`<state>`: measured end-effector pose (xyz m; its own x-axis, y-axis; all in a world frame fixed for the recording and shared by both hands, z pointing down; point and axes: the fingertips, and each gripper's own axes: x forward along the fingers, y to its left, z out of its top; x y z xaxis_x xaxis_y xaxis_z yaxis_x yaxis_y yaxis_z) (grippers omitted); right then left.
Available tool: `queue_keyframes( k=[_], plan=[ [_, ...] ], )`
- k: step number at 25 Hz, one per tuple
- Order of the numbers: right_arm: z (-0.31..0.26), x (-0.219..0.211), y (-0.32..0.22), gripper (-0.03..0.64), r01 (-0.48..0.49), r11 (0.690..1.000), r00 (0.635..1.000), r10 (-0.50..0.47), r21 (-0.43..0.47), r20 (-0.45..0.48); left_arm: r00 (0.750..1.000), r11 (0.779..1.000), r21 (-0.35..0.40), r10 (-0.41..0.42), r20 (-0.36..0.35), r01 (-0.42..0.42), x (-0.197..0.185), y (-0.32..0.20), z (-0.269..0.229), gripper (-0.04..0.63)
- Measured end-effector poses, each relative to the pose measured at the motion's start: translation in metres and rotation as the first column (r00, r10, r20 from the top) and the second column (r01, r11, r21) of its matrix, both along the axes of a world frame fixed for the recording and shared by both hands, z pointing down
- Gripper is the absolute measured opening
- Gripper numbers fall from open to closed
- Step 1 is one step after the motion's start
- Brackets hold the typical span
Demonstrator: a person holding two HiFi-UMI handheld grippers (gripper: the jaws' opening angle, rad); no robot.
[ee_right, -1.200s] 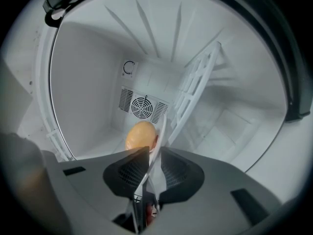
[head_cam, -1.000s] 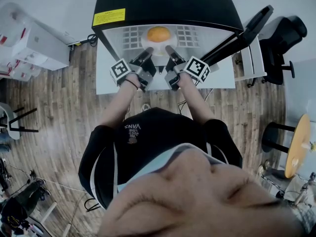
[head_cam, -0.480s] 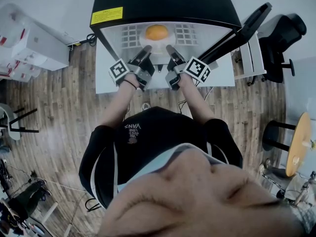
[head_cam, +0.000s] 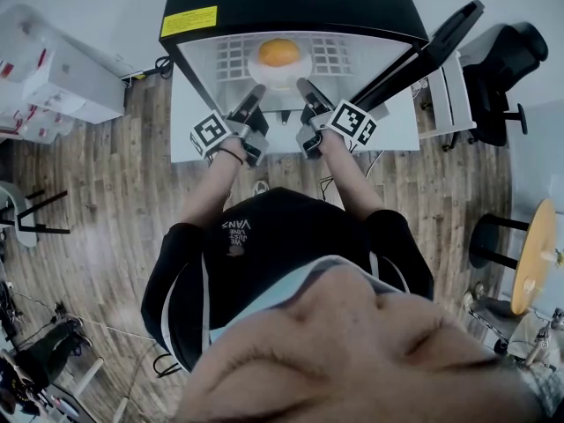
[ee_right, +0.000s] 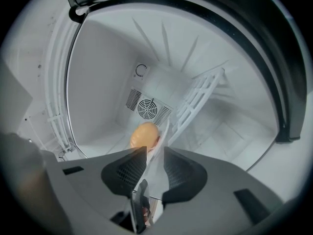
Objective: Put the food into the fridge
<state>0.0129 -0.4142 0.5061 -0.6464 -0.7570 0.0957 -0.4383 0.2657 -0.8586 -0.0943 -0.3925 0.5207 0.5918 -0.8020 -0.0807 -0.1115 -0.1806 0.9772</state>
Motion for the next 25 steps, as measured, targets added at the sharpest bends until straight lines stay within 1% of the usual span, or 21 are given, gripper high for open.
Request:
queue_keyframes(
  k=[5,8,11,14,16,18,21,25],
  plan=[
    [-0.005,0.003,0.003,0.098,-0.002,0.999,0.999,0.004,0.046,-0.049,0.995,0.999,0.049,-0.007,0.098,0.002,-0.001,0.008,-0.004,0.137],
    [-0.008,0.004,0.006,0.098,0.000,0.998,0.997,0.005,0.068,-0.076,0.981,0.997,0.078,-0.035,0.193,0.021,-0.006,0.012,-0.005,0.135],
    [-0.009,0.007,0.010,0.098,0.001,0.996,0.991,0.012,0.093,-0.131,0.958,0.992,0.120,-0.060,0.282,0.027,-0.009,0.015,-0.008,0.135],
    [-0.011,0.008,0.013,0.097,0.010,0.993,0.986,0.009,0.116,-0.167,0.937,0.986,0.162,-0.085,0.337,0.032,-0.011,0.017,-0.014,0.132],
    [-0.012,0.007,0.016,0.092,0.020,0.992,0.984,0.004,0.127,-0.180,0.923,0.981,0.193,-0.100,0.373,0.028,-0.010,0.019,-0.019,0.118],
    [-0.013,0.007,0.019,0.072,0.028,0.990,0.980,0.001,0.141,-0.201,0.906,0.976,0.219,-0.106,0.411,0.014,-0.008,0.022,-0.021,0.105],
    [-0.016,0.008,0.022,0.057,0.040,0.982,0.966,0.009,0.184,-0.260,0.876,0.972,0.235,-0.098,0.472,-0.018,-0.006,0.026,-0.020,0.098],
    [-0.020,0.008,0.025,0.034,0.058,0.972,0.947,0.018,0.226,-0.321,0.828,0.961,0.267,-0.091,0.553,-0.073,0.000,0.030,-0.021,0.085]
  ],
)
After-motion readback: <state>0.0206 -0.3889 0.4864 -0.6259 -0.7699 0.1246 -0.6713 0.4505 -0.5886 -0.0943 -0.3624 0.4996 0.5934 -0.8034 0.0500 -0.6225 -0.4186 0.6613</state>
